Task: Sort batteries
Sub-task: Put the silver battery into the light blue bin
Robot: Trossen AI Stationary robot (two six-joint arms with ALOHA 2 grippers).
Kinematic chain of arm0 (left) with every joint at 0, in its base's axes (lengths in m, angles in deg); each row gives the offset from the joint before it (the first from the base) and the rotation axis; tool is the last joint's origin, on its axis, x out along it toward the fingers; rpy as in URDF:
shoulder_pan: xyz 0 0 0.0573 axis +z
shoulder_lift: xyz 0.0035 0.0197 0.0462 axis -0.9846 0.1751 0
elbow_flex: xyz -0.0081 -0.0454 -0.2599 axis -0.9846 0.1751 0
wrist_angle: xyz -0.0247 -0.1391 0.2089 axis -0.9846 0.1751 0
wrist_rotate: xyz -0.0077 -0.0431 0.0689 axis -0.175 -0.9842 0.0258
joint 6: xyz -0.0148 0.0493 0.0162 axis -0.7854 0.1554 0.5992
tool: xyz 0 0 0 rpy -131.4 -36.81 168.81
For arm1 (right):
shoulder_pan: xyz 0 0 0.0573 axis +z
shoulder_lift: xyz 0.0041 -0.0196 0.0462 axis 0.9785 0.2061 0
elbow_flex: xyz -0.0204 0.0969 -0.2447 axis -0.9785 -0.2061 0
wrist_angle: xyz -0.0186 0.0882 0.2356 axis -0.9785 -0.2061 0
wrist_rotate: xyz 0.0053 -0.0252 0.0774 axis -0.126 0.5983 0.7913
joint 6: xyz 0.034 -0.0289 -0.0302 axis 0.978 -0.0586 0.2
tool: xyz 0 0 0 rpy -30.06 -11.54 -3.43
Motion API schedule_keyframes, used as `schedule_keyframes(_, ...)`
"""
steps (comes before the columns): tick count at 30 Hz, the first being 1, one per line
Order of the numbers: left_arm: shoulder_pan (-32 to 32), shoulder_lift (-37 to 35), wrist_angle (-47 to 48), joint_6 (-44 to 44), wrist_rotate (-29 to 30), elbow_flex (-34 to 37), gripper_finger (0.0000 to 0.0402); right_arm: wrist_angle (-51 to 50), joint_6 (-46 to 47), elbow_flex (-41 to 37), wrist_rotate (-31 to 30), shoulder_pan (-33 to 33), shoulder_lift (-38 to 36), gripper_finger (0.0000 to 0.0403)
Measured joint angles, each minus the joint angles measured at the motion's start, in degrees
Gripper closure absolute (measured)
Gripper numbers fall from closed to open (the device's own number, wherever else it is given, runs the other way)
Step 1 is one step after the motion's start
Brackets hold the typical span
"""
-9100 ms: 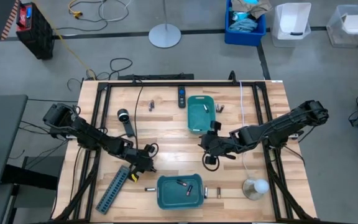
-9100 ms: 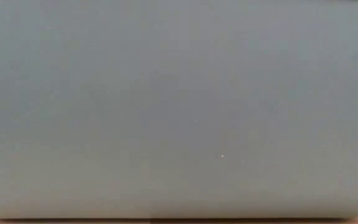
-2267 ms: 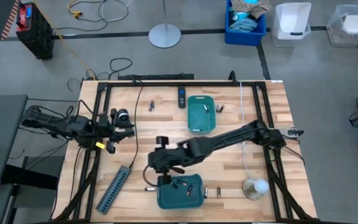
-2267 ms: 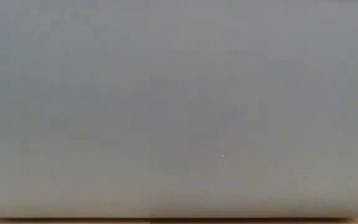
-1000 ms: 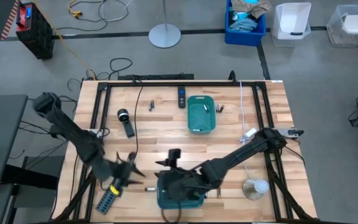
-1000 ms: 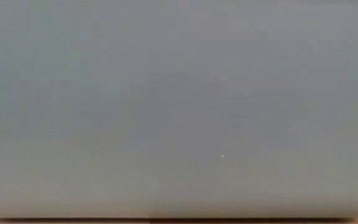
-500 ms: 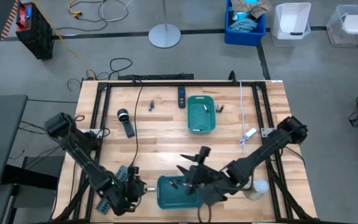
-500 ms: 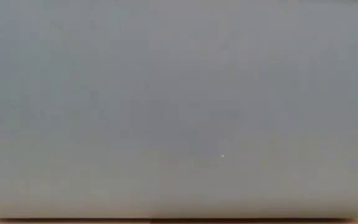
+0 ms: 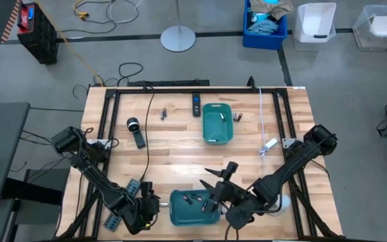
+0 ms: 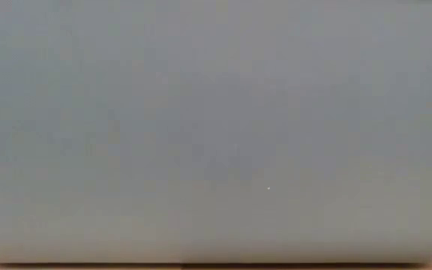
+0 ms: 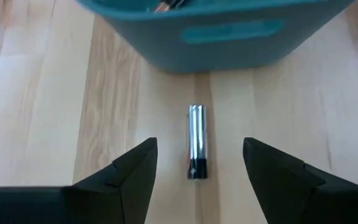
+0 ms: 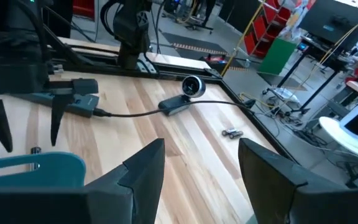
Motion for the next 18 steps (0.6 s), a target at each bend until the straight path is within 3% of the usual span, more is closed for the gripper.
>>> schedule_keyframes(18,0.37,3.56,-1.63,-1.50,-1.33,0.19,0.0168,-1.61,2.10,0.04,-1.98,0.88,0.00,0.0182)
